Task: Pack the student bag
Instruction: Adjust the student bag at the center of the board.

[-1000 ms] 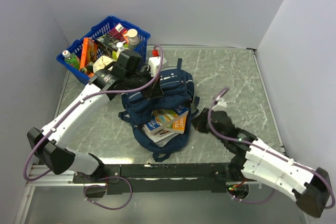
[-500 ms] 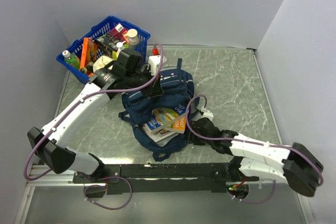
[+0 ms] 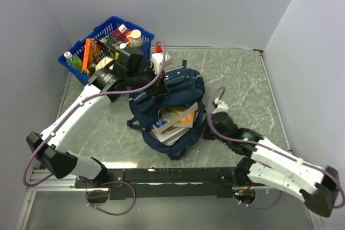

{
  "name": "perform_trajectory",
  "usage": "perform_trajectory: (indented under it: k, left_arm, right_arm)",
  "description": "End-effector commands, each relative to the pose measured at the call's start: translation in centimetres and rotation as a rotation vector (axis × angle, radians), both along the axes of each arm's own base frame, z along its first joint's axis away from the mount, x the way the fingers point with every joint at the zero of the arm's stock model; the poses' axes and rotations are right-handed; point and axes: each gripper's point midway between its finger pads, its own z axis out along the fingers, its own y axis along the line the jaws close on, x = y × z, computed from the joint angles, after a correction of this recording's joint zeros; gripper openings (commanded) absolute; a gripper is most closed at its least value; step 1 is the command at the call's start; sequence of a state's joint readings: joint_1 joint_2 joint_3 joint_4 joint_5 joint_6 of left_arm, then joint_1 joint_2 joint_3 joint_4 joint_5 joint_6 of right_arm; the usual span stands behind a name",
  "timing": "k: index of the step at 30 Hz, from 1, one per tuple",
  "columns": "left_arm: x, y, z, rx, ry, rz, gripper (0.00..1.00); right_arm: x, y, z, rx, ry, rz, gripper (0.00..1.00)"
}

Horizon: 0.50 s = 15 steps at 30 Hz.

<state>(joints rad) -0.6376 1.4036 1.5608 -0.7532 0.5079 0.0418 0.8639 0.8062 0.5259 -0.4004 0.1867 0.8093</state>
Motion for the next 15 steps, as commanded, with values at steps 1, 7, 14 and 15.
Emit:
perform_trajectory:
  k: [1, 7, 14, 15]
  left_arm:
    - [0.3, -0.8, 8.4, -0.167, -0.217, -0.024, 0.01]
    - [1.9, 1.1, 11.1, -0.124, -0.365, 0.071, 0.01]
    - [2.5, 2.7, 11.2, -0.045, -0.394, 0.123, 0.01]
    - [1.9, 3.1, 15.0, -0.102, -0.451, 0.127, 0.01]
  right_arm:
    - [3.8, -1.7, 14.9, 0.106, -0.329, -0.062, 0.00]
    - [4.8, 0.7, 22.1, 0.280, -0.374, 0.094, 0.00]
    - [6.6, 1.1, 30.2, 0.374, -0.463, 0.119, 0.00]
    - [7.1, 0.6, 30.0, 0.341, -0.432, 0.104, 0.00]
